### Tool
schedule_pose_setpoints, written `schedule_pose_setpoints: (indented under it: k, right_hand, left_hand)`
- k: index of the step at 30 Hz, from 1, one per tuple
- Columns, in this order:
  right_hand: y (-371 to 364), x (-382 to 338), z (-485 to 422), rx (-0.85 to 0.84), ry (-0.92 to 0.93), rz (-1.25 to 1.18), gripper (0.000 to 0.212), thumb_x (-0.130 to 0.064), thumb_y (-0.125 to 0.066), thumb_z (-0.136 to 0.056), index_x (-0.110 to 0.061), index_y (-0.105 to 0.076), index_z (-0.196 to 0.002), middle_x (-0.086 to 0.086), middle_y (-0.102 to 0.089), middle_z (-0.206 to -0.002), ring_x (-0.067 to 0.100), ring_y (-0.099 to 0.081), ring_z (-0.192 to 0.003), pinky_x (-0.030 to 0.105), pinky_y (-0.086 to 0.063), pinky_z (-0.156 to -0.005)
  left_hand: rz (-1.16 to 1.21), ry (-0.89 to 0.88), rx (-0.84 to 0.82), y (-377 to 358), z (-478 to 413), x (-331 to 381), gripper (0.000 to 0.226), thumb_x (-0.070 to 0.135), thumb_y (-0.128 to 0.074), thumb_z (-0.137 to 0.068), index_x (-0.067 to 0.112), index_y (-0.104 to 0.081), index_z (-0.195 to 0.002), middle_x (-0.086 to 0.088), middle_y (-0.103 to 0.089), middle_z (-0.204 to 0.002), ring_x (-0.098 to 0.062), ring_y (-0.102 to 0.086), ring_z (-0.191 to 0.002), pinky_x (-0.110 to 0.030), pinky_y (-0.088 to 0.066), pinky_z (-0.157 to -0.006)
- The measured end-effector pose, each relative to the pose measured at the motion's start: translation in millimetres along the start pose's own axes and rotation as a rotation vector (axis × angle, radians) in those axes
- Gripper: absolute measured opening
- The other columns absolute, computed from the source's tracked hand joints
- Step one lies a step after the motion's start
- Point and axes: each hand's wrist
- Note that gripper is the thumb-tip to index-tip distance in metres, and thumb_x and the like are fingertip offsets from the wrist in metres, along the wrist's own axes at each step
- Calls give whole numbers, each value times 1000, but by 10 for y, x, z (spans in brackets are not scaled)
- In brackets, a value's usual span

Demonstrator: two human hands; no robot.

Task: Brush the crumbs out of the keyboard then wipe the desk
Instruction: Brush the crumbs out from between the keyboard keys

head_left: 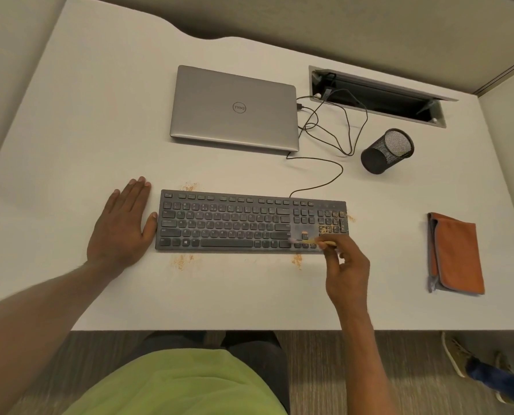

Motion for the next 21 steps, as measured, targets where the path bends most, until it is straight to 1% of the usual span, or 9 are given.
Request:
schedule_pose_setpoints:
  k: [2, 4, 6, 7, 10, 13, 14, 18, 21]
  right_hand:
    - [33, 79, -1, 37, -29, 26, 18, -6, -66, -99, -21, -74, -104, -11, -73, -107, 5, -64, -105, 31, -50, -88]
    - [97, 155, 8, 99, -64, 51, 20, -8, -64, -100, -25, -72, -106, -8, -73, -107, 6, -65, -104, 32, -52, -87]
    - [146, 200, 13, 162, -85, 82, 19, -7, -64, -100, -22, -73, -107, -5, -73, -106, 9, -65, -102, 35, -53, -88]
    - [161, 194, 6, 188, -88, 76, 19, -5, -64, -100, -20, -73, -106, -5, -73, -106, 7, -65, -102, 35, -53, -88]
    - [162, 77, -53, 205, -79, -7, 18, -3, -64, -100, -19, -72, -105, -10, -73, -105, -2, -63, -101, 24, -50, -81]
    - [107, -29, -161, 145, -56, -81, 16, -1, -63, -100, -13, -73, -103, -5, -74, -106, 0, -64, -101, 13, -46, -79]
    - [78, -38, -198, 111, -48, -91, 15, 0, -63, -100, -12, -73, -102, -5, -74, -105, 2, -64, -101, 13, -46, -80]
    - [17, 36, -288, 13, -11, -50, 19, -3, -63, -101, -19, -74, -100, -15, -72, -103, 10, -67, -103, 30, -54, -84]
    - [78, 105, -301, 60, 16, 31, 27, 1, -63, -99, -25, -72, -101, -20, -70, -103, 8, -66, -102, 28, -54, -85]
  left_hand:
    - [1, 0, 2, 3, 1, -3, 71, 45, -26, -109, 12, -20, -171, -4, -20, -178, -16, -13, -165, -43, -12, -135]
    - [0, 2, 1, 3, 2, -7, 71, 45, -26, -109, 12, -19, -171, -3, -19, -178, -15, -12, -165, -42, -11, -135]
    - [0, 3, -2, 5, 4, -4, 71, 45, -25, -109, 12, -19, -171, -3, -19, -178, -15, -12, -165, -42, -11, -135]
    - [-1, 2, -3, 6, 4, -2, 71, 46, -25, -109, 13, -18, -171, -3, -19, -178, -15, -11, -165, -43, -11, -135]
    - [-2, 4, -3, 8, 5, -1, 71, 46, -25, -109, 13, -18, -171, -3, -19, -178, -15, -11, -165, -43, -11, -135]
    - [-1, 4, -1, 12, 4, 8, 71, 46, -25, -109, 12, -18, -171, -3, -19, -178, -16, -12, -165, -42, -11, -135]
    - [-3, 3, -1, 15, 5, 8, 71, 46, -25, -109, 12, -19, -171, -4, -20, -178, -16, -13, -165, -42, -11, -135]
    - [-5, 5, -1, 18, 4, 11, 71, 46, -25, -109, 12, -19, -171, -3, -20, -178, -16, -13, -165, -43, -12, -135]
    - [-4, 4, -1, 19, 6, 12, 71, 46, -25, -109, 12, -19, -171, -3, -20, -178, -16, -13, -165, -43, -12, -135]
Point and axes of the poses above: each hand's wrist, its own z-axis away from the middle knuckle, its own y-axis out of the back of the hand, x = y × z
